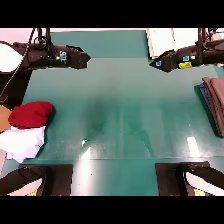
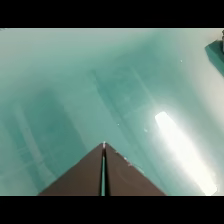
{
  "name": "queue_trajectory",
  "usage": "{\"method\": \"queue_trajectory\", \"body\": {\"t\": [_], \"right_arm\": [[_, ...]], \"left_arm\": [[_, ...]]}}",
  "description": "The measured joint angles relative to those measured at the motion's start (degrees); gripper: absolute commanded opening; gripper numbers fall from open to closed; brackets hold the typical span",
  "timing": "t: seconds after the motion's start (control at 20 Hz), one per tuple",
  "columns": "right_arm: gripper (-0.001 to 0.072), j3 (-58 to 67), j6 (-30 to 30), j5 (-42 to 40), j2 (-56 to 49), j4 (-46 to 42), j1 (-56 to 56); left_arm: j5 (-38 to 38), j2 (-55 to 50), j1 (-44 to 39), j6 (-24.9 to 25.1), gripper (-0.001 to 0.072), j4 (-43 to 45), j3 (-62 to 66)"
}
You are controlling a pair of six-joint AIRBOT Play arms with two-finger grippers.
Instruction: Fold the shirts.
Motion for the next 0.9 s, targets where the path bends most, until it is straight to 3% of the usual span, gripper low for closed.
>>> {"method": "queue_trajectory", "body": {"t": [0.7,0.9], "right_arm": [[0.0021,0.00,-0.02,0.24,0.00,0.00,0.15],[0.0020,0.00,-0.02,0.76,0.00,0.00,0.15]], "left_arm": [[0.74,0.00,0.00,0.00,0.0026,0.04,0.00],[-2.36,0.81,4.11,-0.94,0.0026,7.34,0.74]]}}
